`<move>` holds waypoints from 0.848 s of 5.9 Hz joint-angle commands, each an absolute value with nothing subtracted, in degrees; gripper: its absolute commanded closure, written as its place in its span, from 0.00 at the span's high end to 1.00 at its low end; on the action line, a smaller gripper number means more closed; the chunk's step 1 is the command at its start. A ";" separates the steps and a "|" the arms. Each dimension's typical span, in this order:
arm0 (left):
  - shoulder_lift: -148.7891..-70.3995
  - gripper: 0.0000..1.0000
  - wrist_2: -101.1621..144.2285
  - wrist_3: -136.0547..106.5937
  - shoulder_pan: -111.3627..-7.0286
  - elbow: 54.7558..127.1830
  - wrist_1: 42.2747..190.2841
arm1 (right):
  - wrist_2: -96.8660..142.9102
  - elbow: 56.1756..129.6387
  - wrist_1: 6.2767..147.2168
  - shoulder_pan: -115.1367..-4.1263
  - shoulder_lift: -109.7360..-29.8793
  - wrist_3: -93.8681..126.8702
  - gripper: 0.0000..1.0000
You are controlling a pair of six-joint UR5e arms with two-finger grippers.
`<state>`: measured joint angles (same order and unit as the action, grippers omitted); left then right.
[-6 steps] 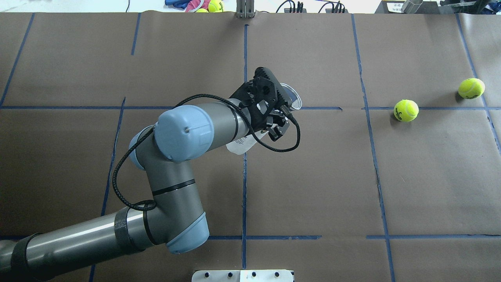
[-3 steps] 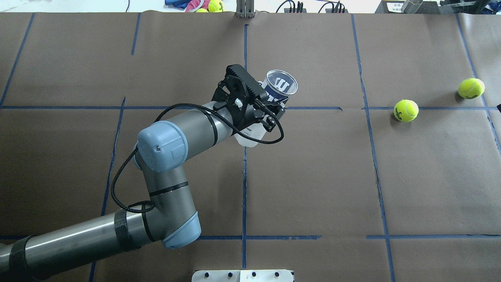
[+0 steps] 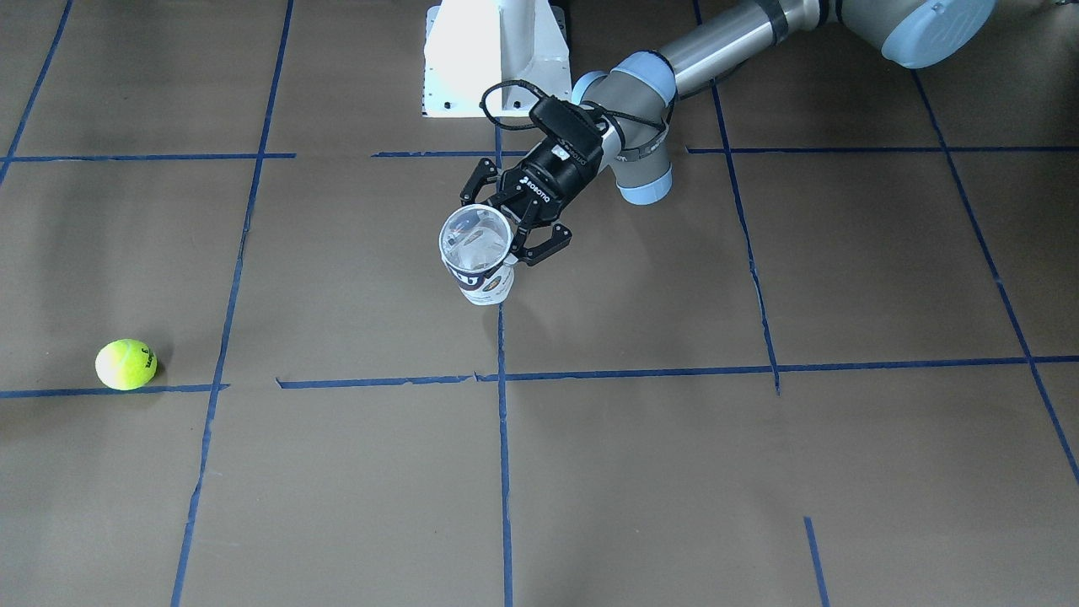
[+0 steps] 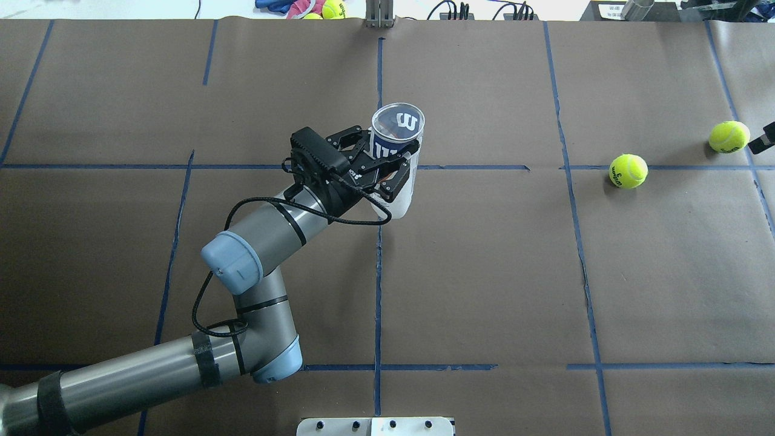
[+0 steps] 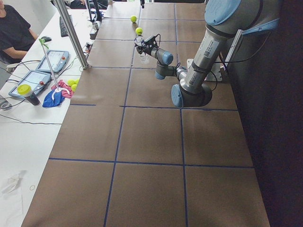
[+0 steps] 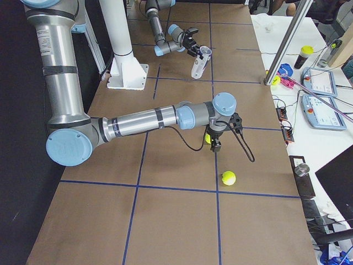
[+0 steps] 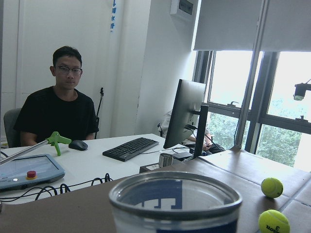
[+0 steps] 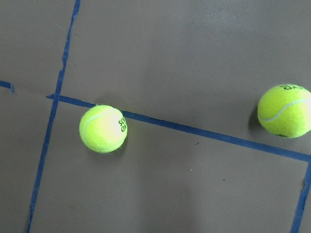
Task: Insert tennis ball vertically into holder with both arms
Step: 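Lift and rotate the holder upright with the left gripper, open end up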
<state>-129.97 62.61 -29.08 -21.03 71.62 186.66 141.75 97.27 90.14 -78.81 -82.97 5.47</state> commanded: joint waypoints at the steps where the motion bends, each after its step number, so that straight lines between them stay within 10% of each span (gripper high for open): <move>1: -129.46 0.65 60.91 -29.00 -19.08 71.10 188.26 | 141.68 97.29 90.00 -78.49 -82.35 6.24 0.99; 5: -129.02 0.71 60.47 -28.48 -18.19 71.02 190.96 | 141.59 97.38 90.00 -78.13 -81.04 6.33 0.99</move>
<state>-129.14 60.72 -28.85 -18.22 71.07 189.32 141.60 97.33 90.00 -78.19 -81.53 6.32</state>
